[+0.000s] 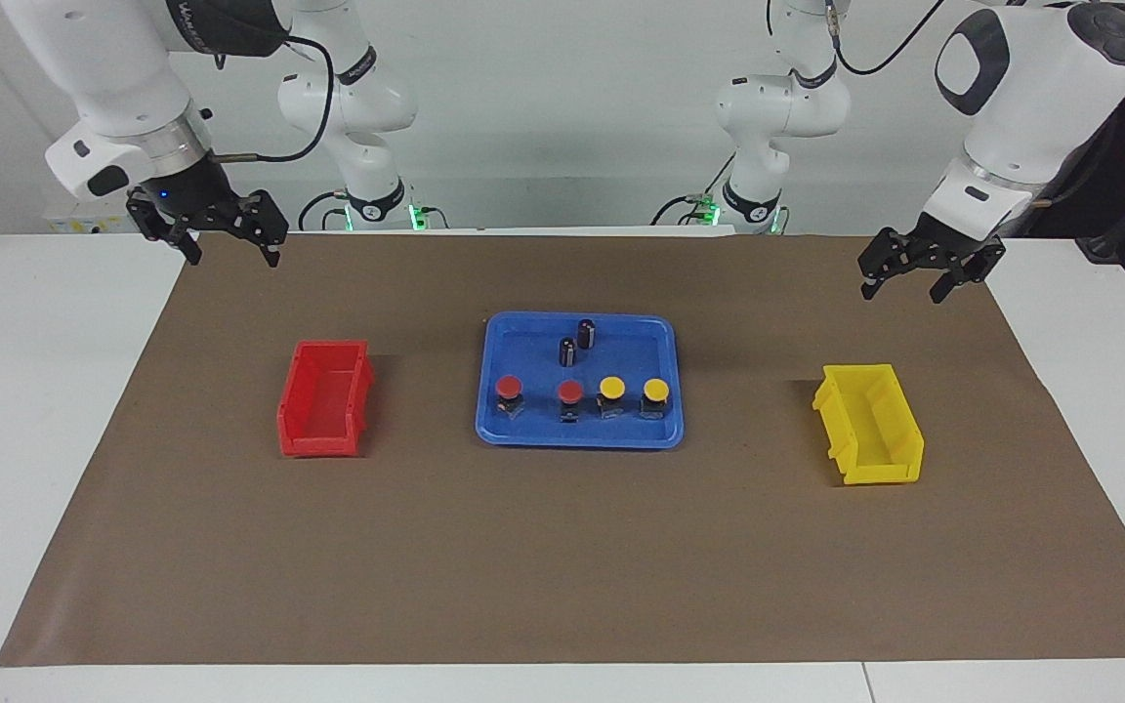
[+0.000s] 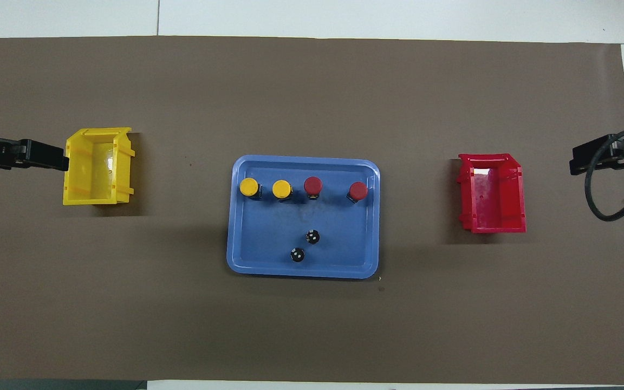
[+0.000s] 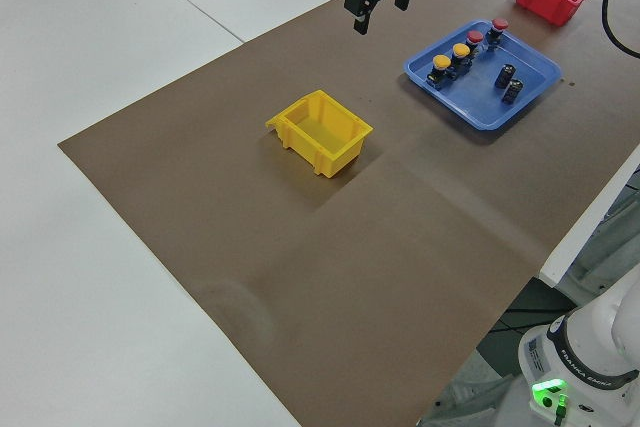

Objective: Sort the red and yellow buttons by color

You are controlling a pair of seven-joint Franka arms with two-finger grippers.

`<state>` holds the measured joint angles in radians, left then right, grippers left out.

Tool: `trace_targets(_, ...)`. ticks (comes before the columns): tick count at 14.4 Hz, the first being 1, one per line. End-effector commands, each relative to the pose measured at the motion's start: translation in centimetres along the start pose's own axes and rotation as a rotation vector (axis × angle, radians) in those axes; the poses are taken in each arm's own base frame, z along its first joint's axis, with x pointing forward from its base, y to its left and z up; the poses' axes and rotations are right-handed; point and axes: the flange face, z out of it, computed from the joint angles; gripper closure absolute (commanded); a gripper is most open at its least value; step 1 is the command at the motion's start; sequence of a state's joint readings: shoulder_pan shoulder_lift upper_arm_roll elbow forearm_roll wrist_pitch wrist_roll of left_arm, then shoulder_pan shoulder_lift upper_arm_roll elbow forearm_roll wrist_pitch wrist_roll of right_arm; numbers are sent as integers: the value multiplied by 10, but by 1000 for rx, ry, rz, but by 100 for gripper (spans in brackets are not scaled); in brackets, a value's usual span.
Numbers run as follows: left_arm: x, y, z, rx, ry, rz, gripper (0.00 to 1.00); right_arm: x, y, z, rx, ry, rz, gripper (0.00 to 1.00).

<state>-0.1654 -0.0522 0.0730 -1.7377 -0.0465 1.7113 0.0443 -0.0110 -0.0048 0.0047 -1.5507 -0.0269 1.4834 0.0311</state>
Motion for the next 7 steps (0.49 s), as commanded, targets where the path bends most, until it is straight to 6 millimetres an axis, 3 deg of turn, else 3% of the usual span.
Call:
trace_targets(1, -3, -2, -5, 17, -7, 7, 0, -5, 2, 0, 15, 10, -19, 0)
trace_targets(7, -3, -2, -5, 17, -7, 7, 0, -6, -3, 2, 11, 7, -23, 0)
